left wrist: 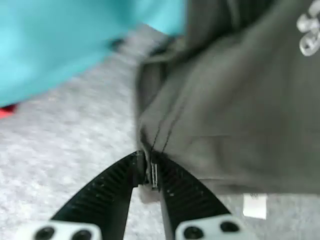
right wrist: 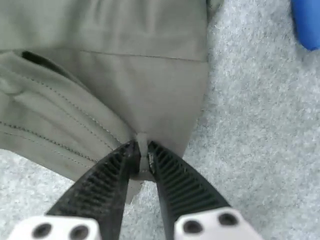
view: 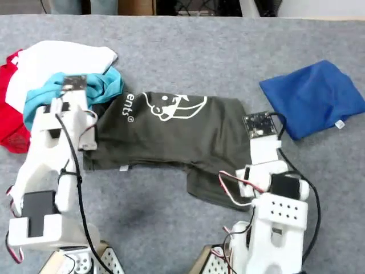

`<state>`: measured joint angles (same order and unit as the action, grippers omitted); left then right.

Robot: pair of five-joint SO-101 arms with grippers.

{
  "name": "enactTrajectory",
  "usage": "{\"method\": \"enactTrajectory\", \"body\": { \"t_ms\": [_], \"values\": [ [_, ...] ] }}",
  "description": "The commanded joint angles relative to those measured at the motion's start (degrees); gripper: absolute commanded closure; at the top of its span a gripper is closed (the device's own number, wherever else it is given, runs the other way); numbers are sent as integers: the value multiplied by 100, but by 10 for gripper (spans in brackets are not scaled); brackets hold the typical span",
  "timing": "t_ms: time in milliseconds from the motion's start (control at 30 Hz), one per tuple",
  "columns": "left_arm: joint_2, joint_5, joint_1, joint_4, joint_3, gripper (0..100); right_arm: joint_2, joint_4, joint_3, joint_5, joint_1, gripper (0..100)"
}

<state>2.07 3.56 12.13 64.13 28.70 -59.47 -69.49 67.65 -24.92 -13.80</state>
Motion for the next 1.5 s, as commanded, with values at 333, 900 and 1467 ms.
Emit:
{"method": "enactTrajectory", "body": {
  "t_ms": [333,900,1467],
  "values": [
    [-255,308,1033,1196,-840,830,-92,-730,-980,-554,-149,685],
    [-527,-1486,-207,1811,-3389,963,3741,1864,-1903,1820,1855,985],
    [-3912,-2057,435,176,-5420,971,3574,193,-1130,1169,1820,985]
  ]
}}
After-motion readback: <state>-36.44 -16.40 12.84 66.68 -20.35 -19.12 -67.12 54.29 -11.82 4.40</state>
